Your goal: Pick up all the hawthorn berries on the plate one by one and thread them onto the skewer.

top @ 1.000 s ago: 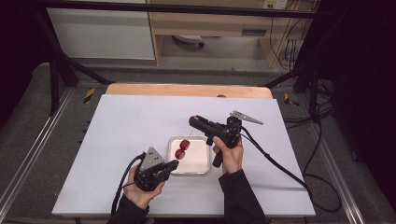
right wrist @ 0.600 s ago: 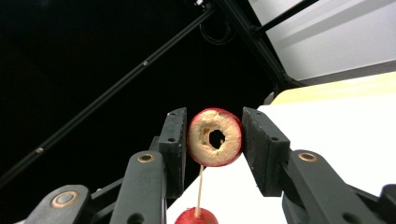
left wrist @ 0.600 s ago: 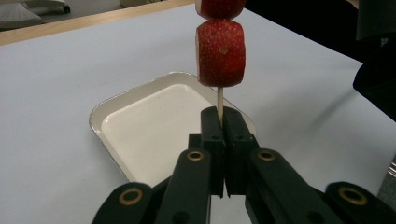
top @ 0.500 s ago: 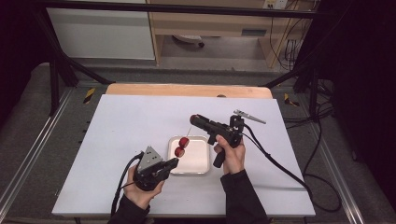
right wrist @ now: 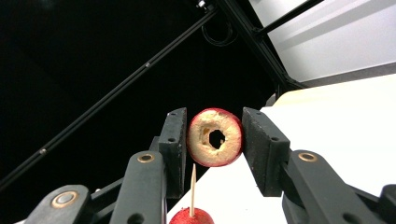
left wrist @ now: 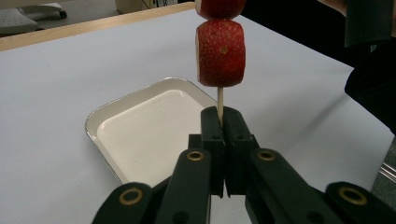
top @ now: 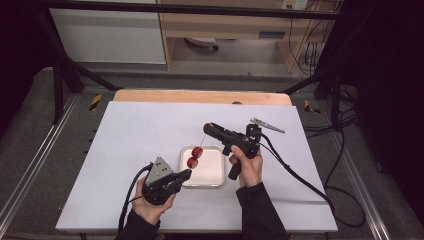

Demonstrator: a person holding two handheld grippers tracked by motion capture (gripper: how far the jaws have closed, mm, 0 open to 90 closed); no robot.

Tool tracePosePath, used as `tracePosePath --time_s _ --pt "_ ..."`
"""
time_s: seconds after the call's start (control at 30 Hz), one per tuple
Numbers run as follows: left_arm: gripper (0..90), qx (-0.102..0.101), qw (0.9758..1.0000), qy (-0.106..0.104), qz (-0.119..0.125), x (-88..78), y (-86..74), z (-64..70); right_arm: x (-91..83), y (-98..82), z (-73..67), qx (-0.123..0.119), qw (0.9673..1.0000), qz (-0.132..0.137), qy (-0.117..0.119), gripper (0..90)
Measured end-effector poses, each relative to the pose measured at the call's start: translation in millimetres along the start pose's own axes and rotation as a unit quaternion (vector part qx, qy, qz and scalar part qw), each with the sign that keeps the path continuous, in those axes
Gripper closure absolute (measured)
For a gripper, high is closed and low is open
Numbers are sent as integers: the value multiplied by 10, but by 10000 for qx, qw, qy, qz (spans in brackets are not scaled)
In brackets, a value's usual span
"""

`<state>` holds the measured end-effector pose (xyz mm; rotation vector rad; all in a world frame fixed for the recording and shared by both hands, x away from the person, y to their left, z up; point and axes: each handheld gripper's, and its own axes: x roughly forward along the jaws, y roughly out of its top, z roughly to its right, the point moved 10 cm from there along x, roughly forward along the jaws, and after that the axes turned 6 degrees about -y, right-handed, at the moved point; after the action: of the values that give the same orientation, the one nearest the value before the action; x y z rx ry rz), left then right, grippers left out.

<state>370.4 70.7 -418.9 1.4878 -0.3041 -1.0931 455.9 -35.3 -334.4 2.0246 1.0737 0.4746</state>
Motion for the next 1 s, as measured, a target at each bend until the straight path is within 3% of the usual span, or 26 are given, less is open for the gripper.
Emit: tracePosePath --time_s 0.53,0.77,0.9,1.0 --pt "886 -179 9997 -71 -148 35 -41 -15 19 -75 39 -450 9989 -77 -141 622" --pt "886 -284 9990 -127 -323 62 -80 -14 29 -136 89 -835 9959 -204 -289 622" --pt "886 -503 9974 -277 -437 86 -97 15 24 -161 116 -1152 9923 -258 -375 622" --pt "886 -595 9964 -268 -535 108 -124 25 27 -191 134 -1321 9899 -323 -407 622"
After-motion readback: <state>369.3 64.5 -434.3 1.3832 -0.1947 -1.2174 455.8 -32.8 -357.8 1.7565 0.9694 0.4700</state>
